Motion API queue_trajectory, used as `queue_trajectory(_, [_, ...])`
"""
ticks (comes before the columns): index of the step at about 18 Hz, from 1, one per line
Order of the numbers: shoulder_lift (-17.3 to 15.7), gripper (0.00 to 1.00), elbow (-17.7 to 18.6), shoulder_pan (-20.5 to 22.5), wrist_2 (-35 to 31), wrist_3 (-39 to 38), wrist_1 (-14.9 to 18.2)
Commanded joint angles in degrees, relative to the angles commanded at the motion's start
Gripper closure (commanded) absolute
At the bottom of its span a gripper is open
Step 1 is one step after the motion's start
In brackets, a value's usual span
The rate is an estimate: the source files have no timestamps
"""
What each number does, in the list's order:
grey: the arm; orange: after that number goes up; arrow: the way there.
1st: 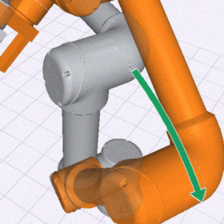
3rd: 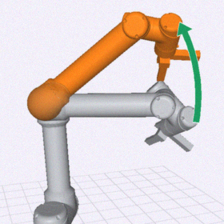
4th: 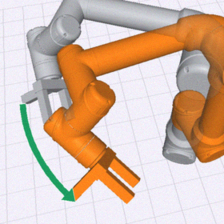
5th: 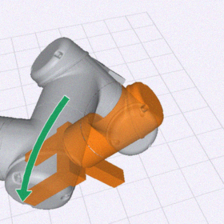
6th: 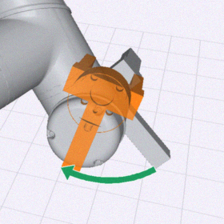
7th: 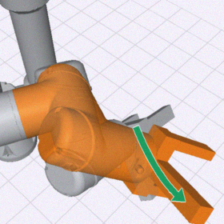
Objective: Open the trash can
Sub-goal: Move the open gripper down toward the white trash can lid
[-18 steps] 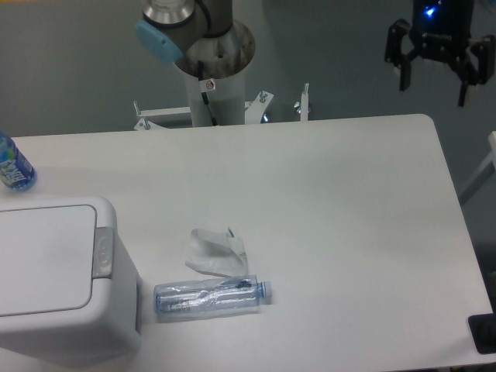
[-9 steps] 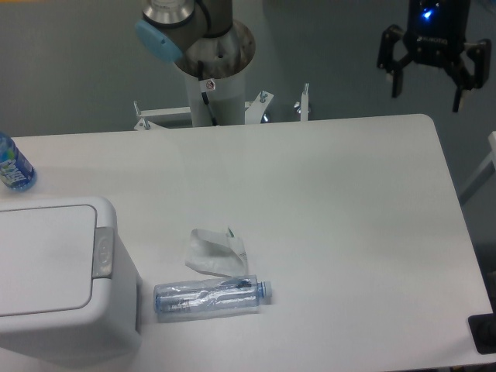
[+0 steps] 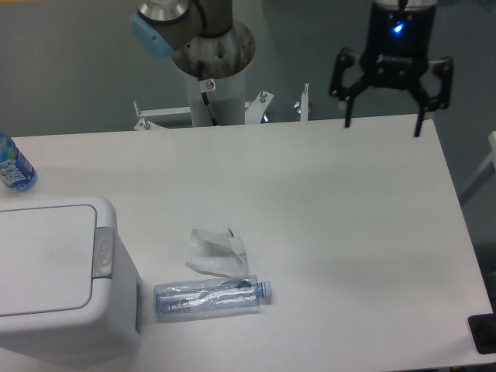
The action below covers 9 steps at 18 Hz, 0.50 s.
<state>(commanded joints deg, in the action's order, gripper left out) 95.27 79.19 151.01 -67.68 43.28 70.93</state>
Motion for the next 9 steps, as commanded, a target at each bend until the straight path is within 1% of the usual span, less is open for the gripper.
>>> queue_trajectory(2, [0.6, 0.00, 0.2, -1.7, 1.8, -6.2, -0.9])
queue_trajectory(4, [0.7, 0.00, 0.2, -3.8, 4.6, -10.3, -0.9])
queue_trajectory(6, [1.2, 0.00, 0.7, -5.3, 5.7, -12.9, -1.0])
queue_trajectory(8, [1.9, 0.00, 0.7, -7.6, 5.7, -13.8, -1.0])
queue_trajectory(9, [2.4, 0.00, 0.7, -8.9, 5.7, -14.4, -1.5])
